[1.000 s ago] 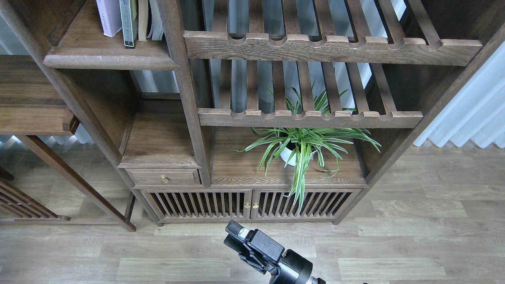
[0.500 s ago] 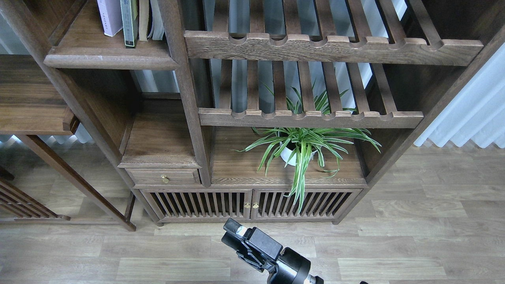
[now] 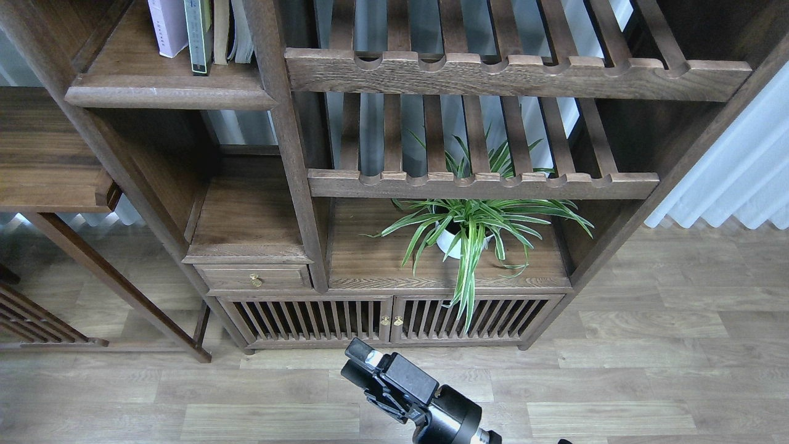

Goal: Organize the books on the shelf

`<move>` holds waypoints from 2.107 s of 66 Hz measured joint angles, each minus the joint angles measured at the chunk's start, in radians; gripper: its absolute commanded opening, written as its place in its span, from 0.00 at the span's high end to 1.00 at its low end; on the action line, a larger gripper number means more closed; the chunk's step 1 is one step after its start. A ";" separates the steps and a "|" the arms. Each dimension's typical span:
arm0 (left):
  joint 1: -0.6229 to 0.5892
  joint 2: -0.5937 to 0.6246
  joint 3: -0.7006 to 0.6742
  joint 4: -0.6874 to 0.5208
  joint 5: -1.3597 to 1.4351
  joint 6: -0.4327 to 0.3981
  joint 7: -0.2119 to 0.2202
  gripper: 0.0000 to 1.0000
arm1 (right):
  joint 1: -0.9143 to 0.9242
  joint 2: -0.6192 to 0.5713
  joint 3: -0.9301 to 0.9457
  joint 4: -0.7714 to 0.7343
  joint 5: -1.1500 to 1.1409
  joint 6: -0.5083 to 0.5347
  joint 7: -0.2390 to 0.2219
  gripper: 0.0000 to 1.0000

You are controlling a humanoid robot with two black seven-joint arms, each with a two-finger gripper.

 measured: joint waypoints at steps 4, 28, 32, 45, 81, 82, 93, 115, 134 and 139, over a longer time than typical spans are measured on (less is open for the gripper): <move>-0.004 -0.007 0.007 0.014 0.003 0.000 -0.026 0.98 | -0.002 0.008 0.000 0.001 0.000 0.000 0.000 0.01; 0.009 -0.097 0.046 0.070 0.004 0.000 -0.147 0.98 | -0.001 0.021 -0.002 0.001 -0.003 0.000 0.000 0.01; 0.012 -0.110 0.071 0.084 0.004 0.000 -0.178 0.98 | 0.000 0.022 -0.002 0.001 -0.003 0.000 0.000 0.01; 0.015 -0.124 0.144 0.105 0.005 0.000 -0.257 0.98 | 0.002 0.024 -0.003 0.002 -0.003 0.000 0.000 0.01; 0.016 -0.127 0.237 0.228 0.007 0.000 -0.486 0.98 | -0.003 0.071 0.005 0.003 -0.008 0.000 0.000 0.02; 0.016 -0.129 0.243 0.245 0.007 0.000 -0.508 0.97 | 0.001 0.074 0.016 0.003 -0.008 0.000 0.001 0.02; 0.018 -0.146 0.260 0.284 0.001 0.000 -0.563 0.97 | 0.031 0.076 0.075 0.003 -0.007 0.000 0.005 0.02; 0.025 -0.244 0.278 0.436 -0.019 0.000 -0.663 0.97 | 0.143 0.076 0.137 0.003 -0.006 0.000 0.019 0.02; 0.029 -0.277 0.292 0.548 -0.028 0.000 -0.683 0.95 | 0.231 0.076 0.159 0.021 -0.005 0.000 0.050 0.02; 0.032 -0.278 0.305 0.551 -0.028 0.000 -0.683 0.95 | 0.240 0.076 0.165 0.027 -0.005 0.000 0.059 0.02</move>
